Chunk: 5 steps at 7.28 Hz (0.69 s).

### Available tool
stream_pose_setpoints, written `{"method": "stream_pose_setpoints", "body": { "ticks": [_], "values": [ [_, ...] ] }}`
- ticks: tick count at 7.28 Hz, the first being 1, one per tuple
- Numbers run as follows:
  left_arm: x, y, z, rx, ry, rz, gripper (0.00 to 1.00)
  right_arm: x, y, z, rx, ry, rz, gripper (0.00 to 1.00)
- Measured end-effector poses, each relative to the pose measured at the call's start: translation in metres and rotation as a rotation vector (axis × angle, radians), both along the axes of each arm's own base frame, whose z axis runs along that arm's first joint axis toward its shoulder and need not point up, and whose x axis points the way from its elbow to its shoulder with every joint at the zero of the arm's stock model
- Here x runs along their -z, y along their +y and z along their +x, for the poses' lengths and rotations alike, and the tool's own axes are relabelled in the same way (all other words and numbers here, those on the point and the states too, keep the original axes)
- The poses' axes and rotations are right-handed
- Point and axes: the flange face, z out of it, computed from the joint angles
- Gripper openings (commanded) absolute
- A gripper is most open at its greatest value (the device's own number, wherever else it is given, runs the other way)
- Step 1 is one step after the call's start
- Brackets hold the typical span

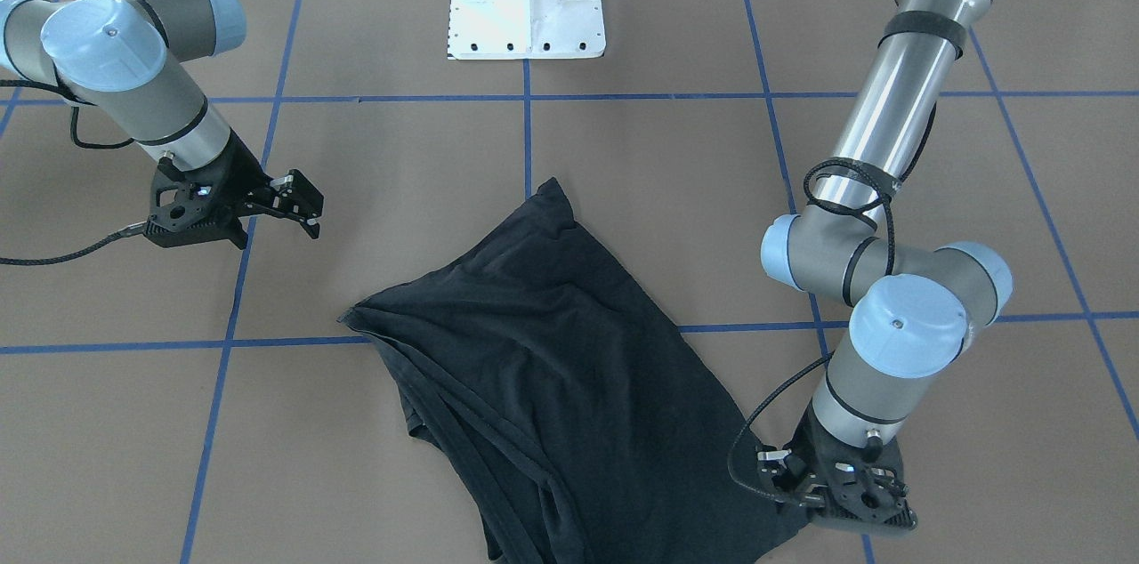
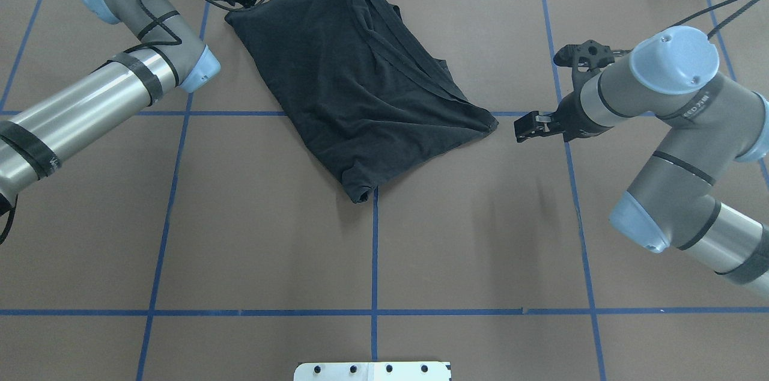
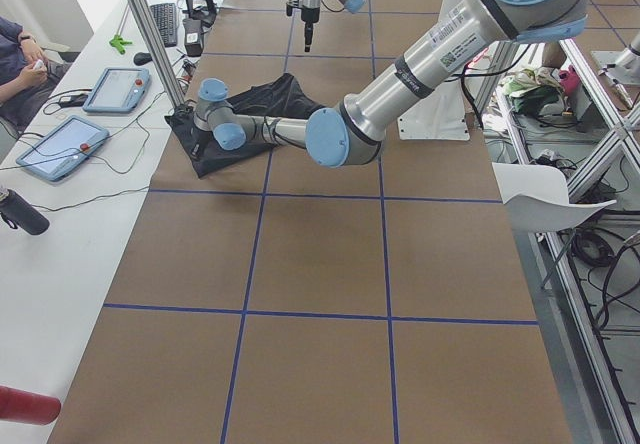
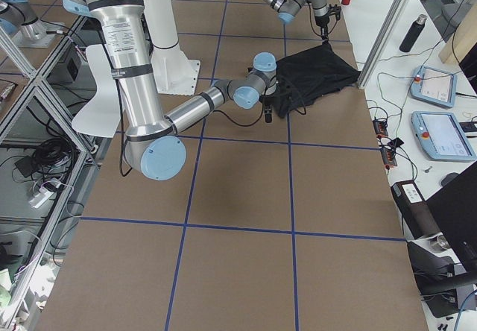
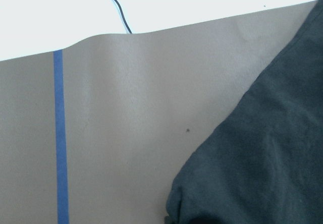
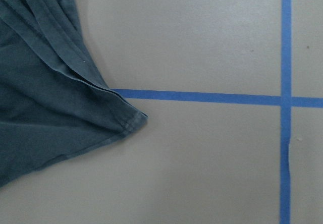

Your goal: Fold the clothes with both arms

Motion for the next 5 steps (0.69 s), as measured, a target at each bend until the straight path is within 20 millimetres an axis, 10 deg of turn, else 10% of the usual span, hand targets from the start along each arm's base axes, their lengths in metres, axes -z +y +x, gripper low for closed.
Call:
{"method": "stream_pose_setpoints", "body": {
  "ticks": [5],
  "values": [
    [-0.014,0.062,-0.033,-0.038,0.126,0.014,1.00,0.069,-0.121,-0.112,-0.055,-0.015,0.038,1.00]
  ]
}}
